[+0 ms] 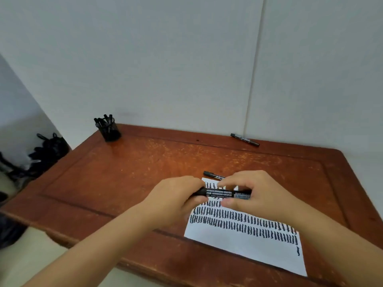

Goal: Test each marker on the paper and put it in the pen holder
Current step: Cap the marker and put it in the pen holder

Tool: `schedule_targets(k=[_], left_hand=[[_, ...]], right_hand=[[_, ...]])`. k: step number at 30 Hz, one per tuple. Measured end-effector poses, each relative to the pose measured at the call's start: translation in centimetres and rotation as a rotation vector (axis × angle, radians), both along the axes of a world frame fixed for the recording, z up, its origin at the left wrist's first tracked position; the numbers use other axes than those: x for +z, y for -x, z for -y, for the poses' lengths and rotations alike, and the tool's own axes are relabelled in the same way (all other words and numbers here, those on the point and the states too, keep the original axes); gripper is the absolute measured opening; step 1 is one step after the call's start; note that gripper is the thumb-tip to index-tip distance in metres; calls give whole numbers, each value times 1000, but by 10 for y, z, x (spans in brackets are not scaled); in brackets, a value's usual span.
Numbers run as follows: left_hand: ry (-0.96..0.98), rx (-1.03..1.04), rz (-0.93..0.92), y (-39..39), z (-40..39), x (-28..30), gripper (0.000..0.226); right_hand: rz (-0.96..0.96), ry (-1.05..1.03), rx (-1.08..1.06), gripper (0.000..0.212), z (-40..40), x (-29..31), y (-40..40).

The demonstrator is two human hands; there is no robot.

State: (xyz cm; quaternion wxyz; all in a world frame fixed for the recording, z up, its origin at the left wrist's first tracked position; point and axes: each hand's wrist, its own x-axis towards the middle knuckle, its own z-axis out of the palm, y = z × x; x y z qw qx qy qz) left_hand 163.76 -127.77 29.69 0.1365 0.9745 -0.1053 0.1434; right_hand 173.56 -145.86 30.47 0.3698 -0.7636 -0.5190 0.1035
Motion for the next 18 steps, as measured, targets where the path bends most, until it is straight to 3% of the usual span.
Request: schedule_targets(k=[3,5,10,14,18], left_hand=[[316,163,0,5,-43,-20,38],[444,276,40,11,-75,-33,35],[492,417,82,18,-167,-55,50],[444,519,0,13,-269,-72,53],[304,674,-93,5,-371,-101,56]], right_hand=[[-154,-133,-15,13,-40,-6,-14],[-365,-284,-48,27,-72,-12,-23],[-569,-360,-52,26,-183,-33,-25],[-508,-407,-175,30,-290,-49,-27],[-326,-456,-394,34,-395,-47,-43]])
